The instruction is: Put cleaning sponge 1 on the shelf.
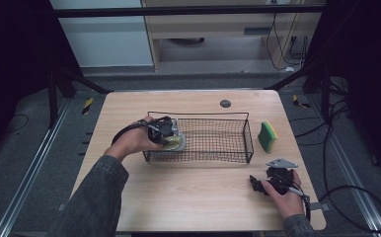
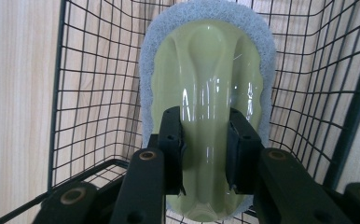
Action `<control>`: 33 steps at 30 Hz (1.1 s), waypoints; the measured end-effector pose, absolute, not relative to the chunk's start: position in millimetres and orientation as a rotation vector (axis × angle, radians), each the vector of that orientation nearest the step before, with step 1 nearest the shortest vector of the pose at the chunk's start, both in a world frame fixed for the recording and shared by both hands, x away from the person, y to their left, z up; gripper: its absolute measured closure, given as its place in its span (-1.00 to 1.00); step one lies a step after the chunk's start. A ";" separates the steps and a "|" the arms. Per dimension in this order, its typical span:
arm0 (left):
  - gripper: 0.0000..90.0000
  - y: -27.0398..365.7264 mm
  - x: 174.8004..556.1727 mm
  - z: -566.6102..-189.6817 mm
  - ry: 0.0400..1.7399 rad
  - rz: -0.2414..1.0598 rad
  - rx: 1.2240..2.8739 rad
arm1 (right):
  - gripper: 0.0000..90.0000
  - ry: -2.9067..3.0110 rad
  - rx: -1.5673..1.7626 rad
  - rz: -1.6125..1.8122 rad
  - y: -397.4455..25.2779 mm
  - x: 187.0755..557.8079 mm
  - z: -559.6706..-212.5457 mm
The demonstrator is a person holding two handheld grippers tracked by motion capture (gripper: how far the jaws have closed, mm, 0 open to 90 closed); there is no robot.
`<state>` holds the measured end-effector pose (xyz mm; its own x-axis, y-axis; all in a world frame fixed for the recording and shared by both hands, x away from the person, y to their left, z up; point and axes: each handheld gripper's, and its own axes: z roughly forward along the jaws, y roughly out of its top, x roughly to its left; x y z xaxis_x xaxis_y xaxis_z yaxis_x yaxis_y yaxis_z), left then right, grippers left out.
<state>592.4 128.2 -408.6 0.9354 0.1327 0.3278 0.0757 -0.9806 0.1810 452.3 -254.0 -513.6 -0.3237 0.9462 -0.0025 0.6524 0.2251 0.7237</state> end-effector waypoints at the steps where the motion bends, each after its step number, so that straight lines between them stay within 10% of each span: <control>1: 0.57 128.3 593.5 -410.8 0.168 0.505 2.927 | -0.99 2.059 1.469 0.879 -254.0 452.3 -513.6; 33: 0.42 131.5 593.8 -414.2 0.233 0.472 2.883 | -0.99 2.059 1.475 0.882 -253.8 452.2 -513.3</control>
